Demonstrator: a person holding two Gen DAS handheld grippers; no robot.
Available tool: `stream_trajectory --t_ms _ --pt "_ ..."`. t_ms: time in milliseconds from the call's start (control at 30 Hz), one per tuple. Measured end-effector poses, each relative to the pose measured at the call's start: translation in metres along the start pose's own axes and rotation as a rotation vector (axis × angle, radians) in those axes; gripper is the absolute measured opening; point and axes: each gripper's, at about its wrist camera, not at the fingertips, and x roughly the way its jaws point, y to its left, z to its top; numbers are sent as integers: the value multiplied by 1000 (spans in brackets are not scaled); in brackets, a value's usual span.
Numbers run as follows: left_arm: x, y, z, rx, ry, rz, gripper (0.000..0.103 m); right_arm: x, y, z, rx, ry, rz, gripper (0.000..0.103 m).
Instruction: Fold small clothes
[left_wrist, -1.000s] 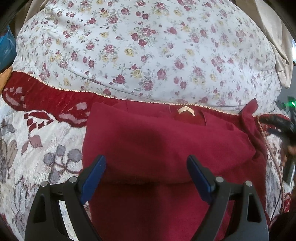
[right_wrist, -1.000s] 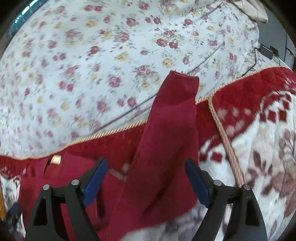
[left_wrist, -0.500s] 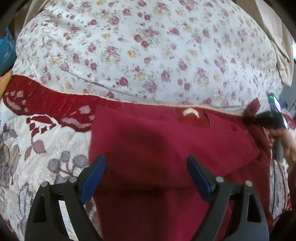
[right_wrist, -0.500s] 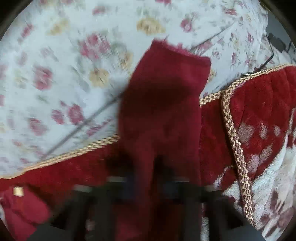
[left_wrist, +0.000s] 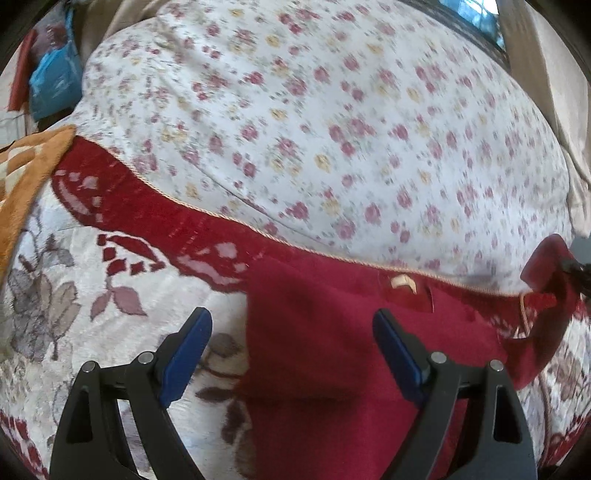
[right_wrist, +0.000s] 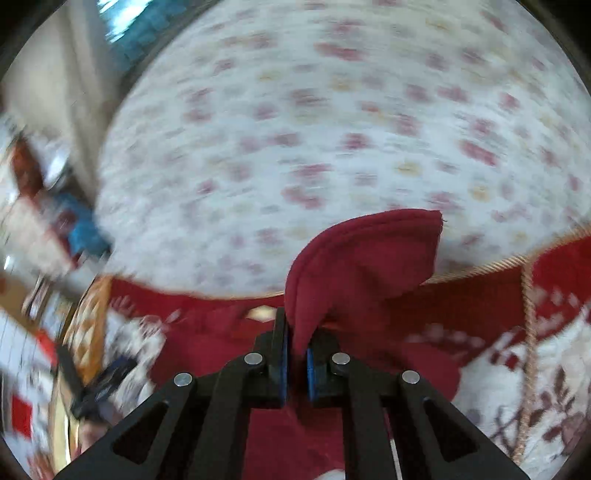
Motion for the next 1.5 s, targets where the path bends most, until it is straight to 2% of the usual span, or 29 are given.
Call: stream_trajectory --t_ms 100,167,200,267,367,433,500,767,800,833,900,967,1033,1067,1100,1167,1267,1300,1333,1400,1433,1500 --pt "-10 12 5 -37 -33 1 88 22 68 -13 -132 26 68 10" --pt "-13 20 6 -60 -39 0 88 54 104 -33 -195 73 112 13" --pt "-13 23 6 -70 -35 -7 88 69 114 -45 -207 119 133 32" --pt "-9 27 5 -84 -10 -15 88 103 121 -71 -186 245 142 61" --pt "-9 29 5 -94 5 -36 88 108 106 -97 -103 265 158 61" --pt "-11 27 6 -93 -2 -56 88 98 90 -108 -43 250 115 64" --pt "-10 23 8 -81 -10 -67 90 82 74 -121 23 234 86 71" --pt "11 4 2 10 72 -15 91 -2 47 -161 133 100 -101 81" --pt "12 4 0 14 74 -6 91 -10 45 -161 119 94 -147 83" --pt "13 5 -1 11 74 1 91 -14 48 -160 52 79 -256 84" --pt "13 9 -3 -14 84 7 91 -17 52 -156 -60 39 -402 84" --pt "12 14 -4 -47 89 -12 91 -7 49 -149 -125 15 -448 84" --pt "11 15 -4 -56 88 -12 91 13 40 -143 -153 43 -480 82" --pt "11 15 -2 -54 85 -8 91 29 31 -138 -155 61 -498 71" --pt "11 14 -1 -50 82 -4 91 40 24 -134 -146 73 -495 44" --pt "11 13 0 -30 74 10 91 60 5 -131 -105 116 -469 9" --pt "10 16 -1 -5 74 51 91 52 1 -139 -116 147 -404 8" --pt "11 17 -1 -10 74 49 91 46 1 -146 -143 159 -398 6" --pt "12 19 0 -19 71 42 91 44 -6 -158 -147 207 -409 5" --pt "15 20 1 -47 69 20 91 44 -20 -173 -97 258 -382 4" --pt "16 20 1 -56 70 11 91 42 -27 -177 -71 260 -370 4" --pt "18 19 -1 -68 63 -1 91 25 -38 -176 2 190 -346 7"
